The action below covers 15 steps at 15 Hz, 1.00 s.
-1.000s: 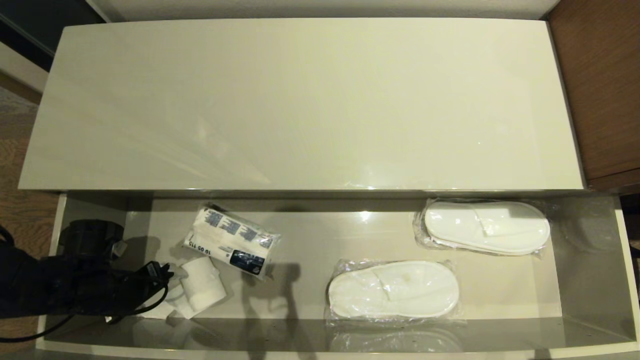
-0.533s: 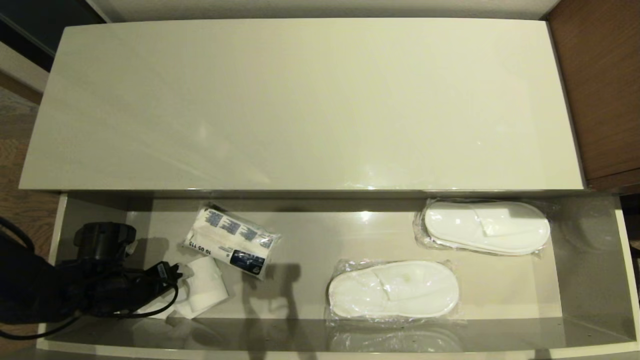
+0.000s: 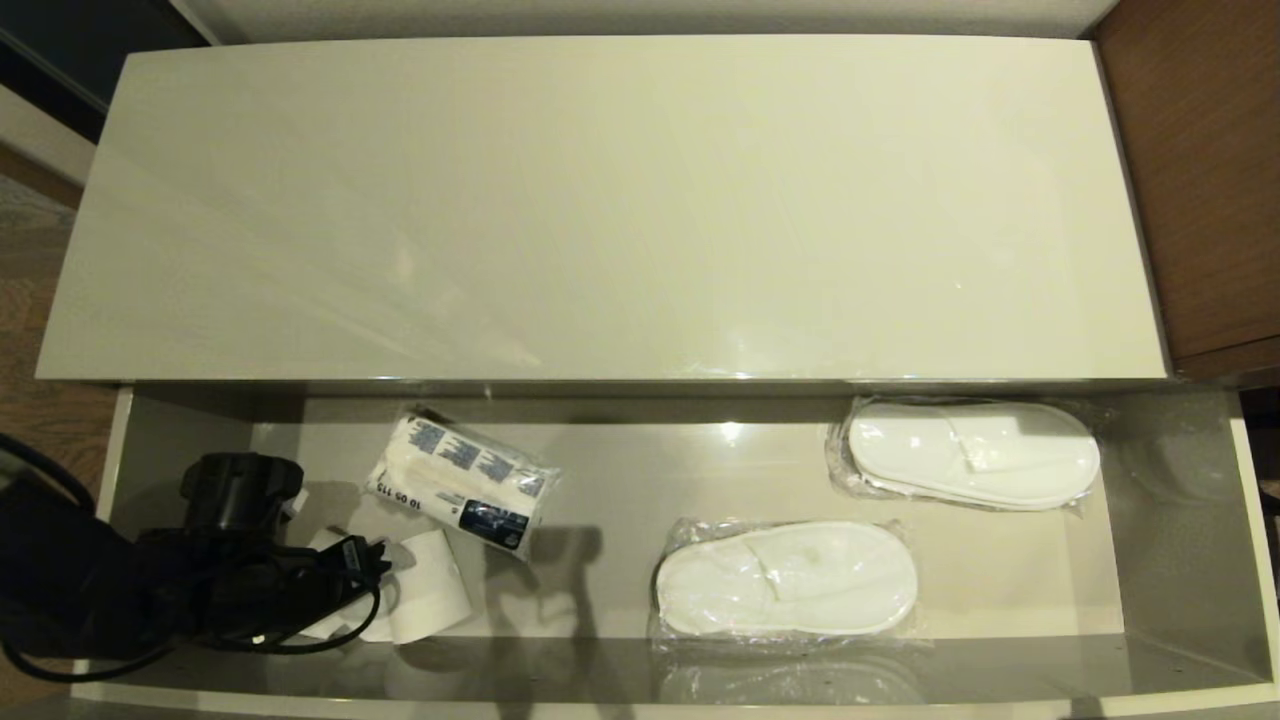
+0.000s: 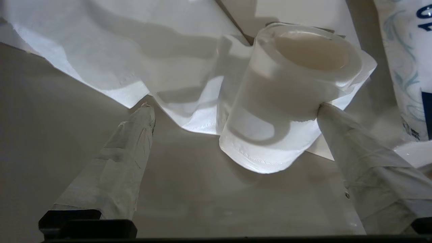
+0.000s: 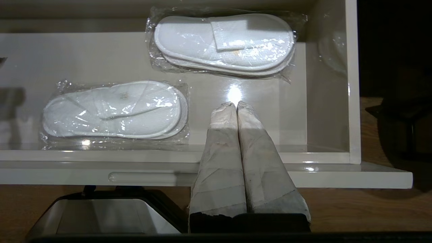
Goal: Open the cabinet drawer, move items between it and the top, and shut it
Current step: Take out the roll paper from the drawer
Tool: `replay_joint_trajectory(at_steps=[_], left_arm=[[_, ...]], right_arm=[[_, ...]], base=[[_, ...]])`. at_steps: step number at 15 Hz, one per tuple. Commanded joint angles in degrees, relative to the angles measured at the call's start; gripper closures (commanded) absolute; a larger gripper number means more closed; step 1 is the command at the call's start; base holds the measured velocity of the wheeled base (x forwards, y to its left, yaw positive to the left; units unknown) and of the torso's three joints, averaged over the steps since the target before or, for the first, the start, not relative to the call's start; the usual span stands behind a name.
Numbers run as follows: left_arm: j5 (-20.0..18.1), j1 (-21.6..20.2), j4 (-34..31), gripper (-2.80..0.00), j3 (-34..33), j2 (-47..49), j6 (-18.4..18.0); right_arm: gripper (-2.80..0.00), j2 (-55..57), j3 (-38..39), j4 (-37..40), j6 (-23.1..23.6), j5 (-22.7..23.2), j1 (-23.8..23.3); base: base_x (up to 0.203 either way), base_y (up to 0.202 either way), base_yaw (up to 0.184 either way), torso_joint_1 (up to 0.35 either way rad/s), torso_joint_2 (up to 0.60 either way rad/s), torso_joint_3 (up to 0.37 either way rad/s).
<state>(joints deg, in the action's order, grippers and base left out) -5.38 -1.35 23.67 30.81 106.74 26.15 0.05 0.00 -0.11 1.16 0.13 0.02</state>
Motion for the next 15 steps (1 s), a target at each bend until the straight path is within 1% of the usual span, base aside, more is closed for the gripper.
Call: replay_joint_trajectory(at_steps=[1,2,3,4,8,10,13,14,15], left_arm=[[-3.3,0.5,0.2,-2.80,-0.5,-1.9,0.3],[-4.7,0.6,0.1,-2.80,-0.8,-2.4,0.5],[-4.7,0.6,0.1,-2.80,-0.8,-2.4,0.5],[-6.0,0.6,0.2,-2.80,-1.2,-2.4,0.5],[-6.0,0.7,0.1,-2.80,-1.5,-2.0,0.1],[-5.5,1.9,0.1,-2.80,-1.9,-1.9,-0.2],[-5.5,1.9,0.2,-2.80,-1.9,-1.9,-0.3],[-5.4,2.6,0.2,-2.80,-2.6,-1.9,-2.9],[-5.3,2.8,0.2,-2.80,-3.0,-1.9,-3.9]], right_arm=[[0.00,0.0,0.1,0.0,0.1,0.0,0.0],[0.00,0.0,0.1,0.0,0.1,0.0,0.1],[0.00,0.0,0.1,0.0,0.1,0.0,0.1],[0.00,0.0,0.1,0.0,0.1,0.0,0.0],[0.00,0.0,0.1,-0.1,0.1,0.0,0.0],[0.00,0.0,0.1,-0.1,0.1,0.0,0.1],[0.00,0.0,0.1,0.0,0.1,0.0,0.1],[0.00,0.0,0.1,-0.1,0.1,0.0,0.1],[0.00,0.0,0.1,-0.1,0.1,0.0,0.1]], base=[[0.000,0.000,0.000,0.000,0.00,0.000],[0.000,0.000,0.000,0.000,0.00,0.000],[0.000,0.000,0.000,0.000,0.00,0.000],[0.000,0.000,0.000,0.000,0.00,0.000],[0.000,0.000,0.000,0.000,0.00,0.000],[0.000,0.000,0.000,0.000,0.00,0.000],[0.000,0.000,0.000,0.000,0.00,0.000],[0.000,0.000,0.000,0.000,0.00,0.000],[0.000,0.000,0.000,0.000,0.00,0.000]])
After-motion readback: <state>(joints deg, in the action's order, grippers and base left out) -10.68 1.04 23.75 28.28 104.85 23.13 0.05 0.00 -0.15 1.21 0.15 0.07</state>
